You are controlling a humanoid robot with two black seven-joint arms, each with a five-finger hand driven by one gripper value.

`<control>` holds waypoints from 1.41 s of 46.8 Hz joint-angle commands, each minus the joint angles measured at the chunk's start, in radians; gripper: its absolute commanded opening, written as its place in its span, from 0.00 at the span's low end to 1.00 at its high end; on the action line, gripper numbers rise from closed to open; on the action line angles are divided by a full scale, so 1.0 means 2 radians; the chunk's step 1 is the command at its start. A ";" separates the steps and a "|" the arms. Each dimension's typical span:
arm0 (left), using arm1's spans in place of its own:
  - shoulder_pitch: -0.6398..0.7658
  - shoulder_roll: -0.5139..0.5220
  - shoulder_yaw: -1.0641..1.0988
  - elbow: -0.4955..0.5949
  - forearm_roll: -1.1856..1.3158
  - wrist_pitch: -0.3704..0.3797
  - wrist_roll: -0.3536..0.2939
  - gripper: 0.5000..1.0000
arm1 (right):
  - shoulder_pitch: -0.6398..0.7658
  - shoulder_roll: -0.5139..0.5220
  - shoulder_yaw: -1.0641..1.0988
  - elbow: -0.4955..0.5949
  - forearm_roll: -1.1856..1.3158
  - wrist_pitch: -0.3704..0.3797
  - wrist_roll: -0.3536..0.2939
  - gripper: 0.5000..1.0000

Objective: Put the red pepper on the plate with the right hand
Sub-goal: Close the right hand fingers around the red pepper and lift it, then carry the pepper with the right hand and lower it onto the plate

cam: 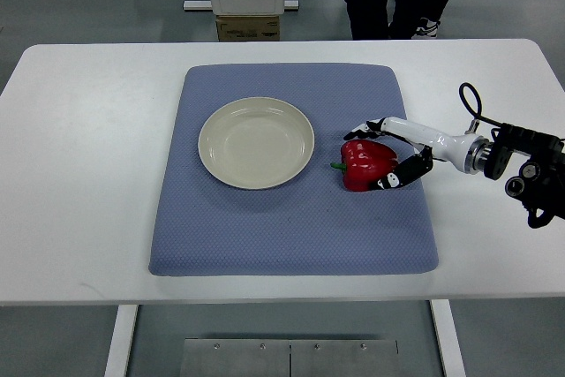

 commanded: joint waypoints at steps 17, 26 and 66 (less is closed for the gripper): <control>0.000 0.000 0.000 0.000 0.000 0.000 0.000 1.00 | 0.001 0.000 -0.007 0.000 0.000 0.000 0.003 0.61; 0.000 0.000 0.000 0.000 0.000 0.000 0.000 1.00 | 0.002 0.000 -0.007 -0.001 0.000 0.000 0.002 0.13; 0.000 0.000 0.000 0.000 0.000 0.000 0.000 1.00 | 0.103 0.056 -0.003 -0.003 0.036 0.002 -0.074 0.00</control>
